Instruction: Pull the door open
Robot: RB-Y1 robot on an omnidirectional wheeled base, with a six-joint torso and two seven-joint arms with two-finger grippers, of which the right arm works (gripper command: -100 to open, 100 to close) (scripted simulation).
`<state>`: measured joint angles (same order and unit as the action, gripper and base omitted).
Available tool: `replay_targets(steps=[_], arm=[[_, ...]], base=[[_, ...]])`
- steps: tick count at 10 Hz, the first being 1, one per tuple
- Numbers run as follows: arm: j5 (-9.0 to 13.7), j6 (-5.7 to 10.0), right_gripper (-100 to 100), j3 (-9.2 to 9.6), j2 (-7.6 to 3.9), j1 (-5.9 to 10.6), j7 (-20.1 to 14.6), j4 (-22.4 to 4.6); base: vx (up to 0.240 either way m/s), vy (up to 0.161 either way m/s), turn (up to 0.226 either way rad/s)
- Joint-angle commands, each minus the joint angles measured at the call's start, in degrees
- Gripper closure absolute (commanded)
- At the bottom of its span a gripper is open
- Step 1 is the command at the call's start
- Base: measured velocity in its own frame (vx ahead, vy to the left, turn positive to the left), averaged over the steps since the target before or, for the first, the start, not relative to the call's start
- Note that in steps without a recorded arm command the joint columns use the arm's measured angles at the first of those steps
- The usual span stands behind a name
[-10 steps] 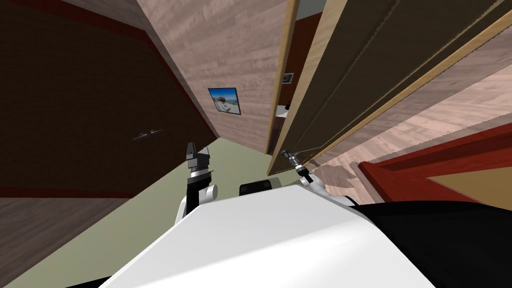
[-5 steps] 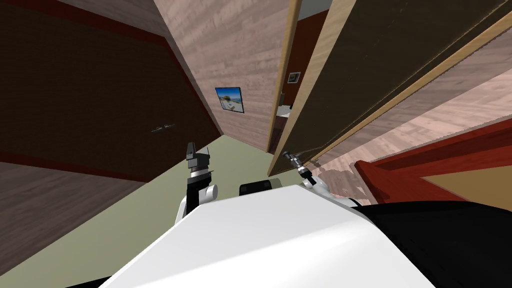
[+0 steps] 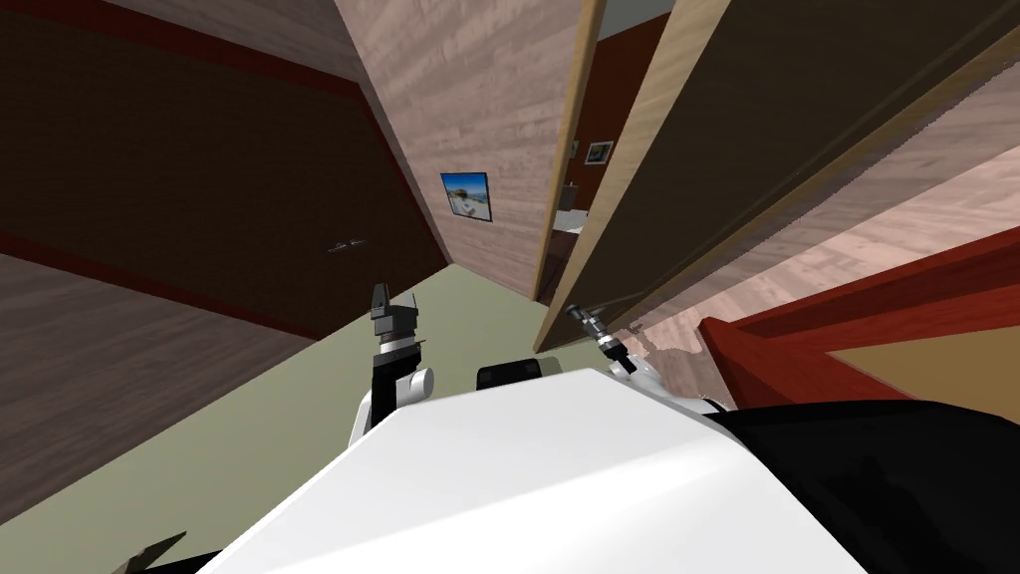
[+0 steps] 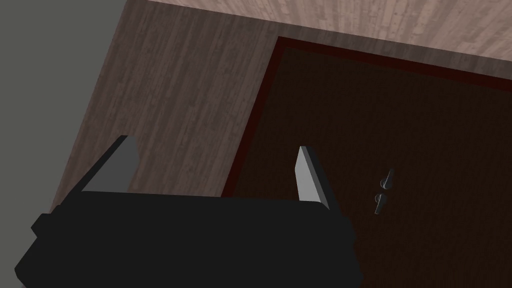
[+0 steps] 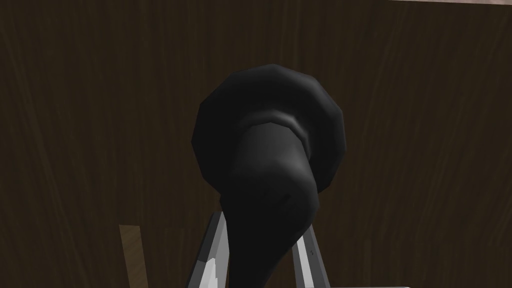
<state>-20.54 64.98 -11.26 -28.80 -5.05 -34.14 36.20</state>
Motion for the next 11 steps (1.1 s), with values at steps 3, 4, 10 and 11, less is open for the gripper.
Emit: replay_targets(steps=[3,4,10,11], arm=[[-0.37,2.28,100,-0.52,-0.43,-1.00,-0.21,-1.04],[-0.56,3.65,100,-0.87,-0.71,-1.58,-0.29,-1.61],[-1.41,9.60,100,-2.36,-1.91,-4.07,-0.64,-4.10],[-1.49,10.17,100,-2.50,-2.03,-4.30,-0.67,-4.33]], base=[[-0.107,-0.048,0.107],[-0.165,-0.094,0.204],[-0.147,-0.077,0.141],[-0.143,-0.094,0.136]])
